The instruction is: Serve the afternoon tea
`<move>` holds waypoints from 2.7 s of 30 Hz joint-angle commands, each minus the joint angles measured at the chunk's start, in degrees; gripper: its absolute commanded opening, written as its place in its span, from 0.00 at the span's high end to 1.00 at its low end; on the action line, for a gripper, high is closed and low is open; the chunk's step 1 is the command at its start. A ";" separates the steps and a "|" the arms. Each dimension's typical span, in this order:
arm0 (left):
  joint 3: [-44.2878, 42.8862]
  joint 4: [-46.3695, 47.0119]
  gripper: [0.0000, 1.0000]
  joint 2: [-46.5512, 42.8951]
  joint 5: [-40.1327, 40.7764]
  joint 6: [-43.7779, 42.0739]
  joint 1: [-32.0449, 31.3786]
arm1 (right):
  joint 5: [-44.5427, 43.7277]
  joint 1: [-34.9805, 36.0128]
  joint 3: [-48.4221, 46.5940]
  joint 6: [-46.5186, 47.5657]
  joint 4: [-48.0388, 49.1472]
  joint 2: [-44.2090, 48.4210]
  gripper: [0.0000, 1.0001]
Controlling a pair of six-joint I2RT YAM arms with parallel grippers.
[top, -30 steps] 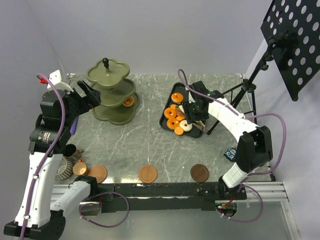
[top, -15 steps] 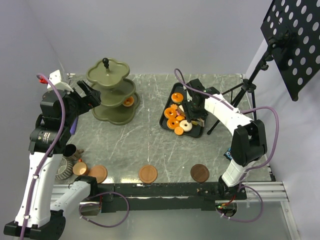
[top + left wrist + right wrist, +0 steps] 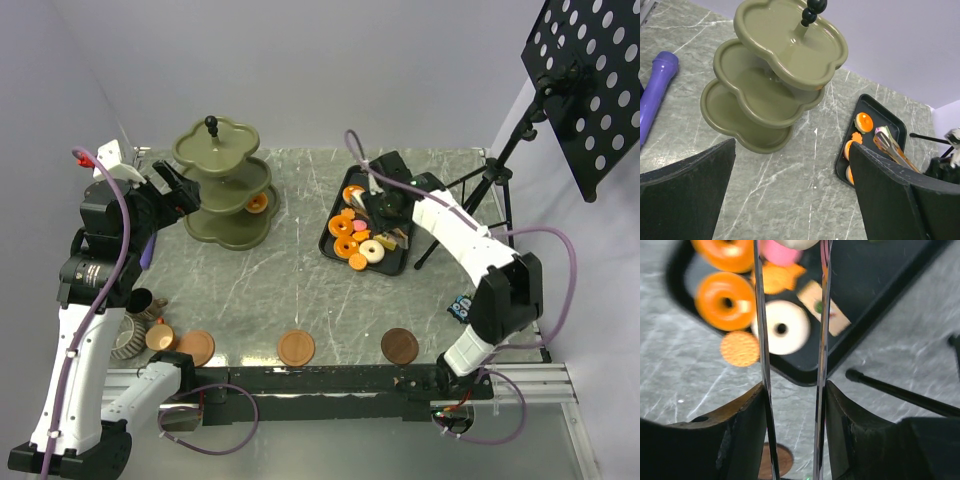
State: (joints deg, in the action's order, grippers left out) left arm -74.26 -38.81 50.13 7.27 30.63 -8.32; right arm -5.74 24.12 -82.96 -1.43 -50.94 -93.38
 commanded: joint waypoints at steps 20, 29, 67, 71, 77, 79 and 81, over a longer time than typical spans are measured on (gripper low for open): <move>-1.68 1.81 0.00 -0.82 0.82 -1.19 0.23 | -5.16 28.62 -18.19 11.62 13.05 -17.26 0.59; -1.59 1.72 0.00 -1.26 1.08 -1.63 0.23 | -6.48 28.97 -28.56 15.49 12.53 -26.49 0.55; -2.12 1.28 0.00 -1.44 1.96 -2.59 0.14 | -12.63 28.97 -9.52 8.99 14.19 -7.27 0.38; -2.12 1.28 0.00 -1.26 1.88 -2.60 0.14 | -13.77 25.99 -4.77 7.07 13.15 -2.42 0.38; -2.21 1.54 0.00 -1.00 1.26 -2.24 0.14 | -12.19 15.01 -1.68 1.70 8.58 0.31 0.38; -2.29 1.45 0.00 -1.00 1.26 -2.33 0.14 | -11.58 11.75 -2.64 -0.05 6.74 -0.22 0.38; -2.47 1.54 0.00 -0.82 1.26 -2.33 0.14 | -10.35 8.77 -4.22 -0.94 4.98 -1.36 0.38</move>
State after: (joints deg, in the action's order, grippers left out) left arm -74.28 -38.81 49.28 8.45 29.15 -8.27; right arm -16.71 37.30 -85.08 2.00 -42.06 -95.39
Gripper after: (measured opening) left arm 0.995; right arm 0.620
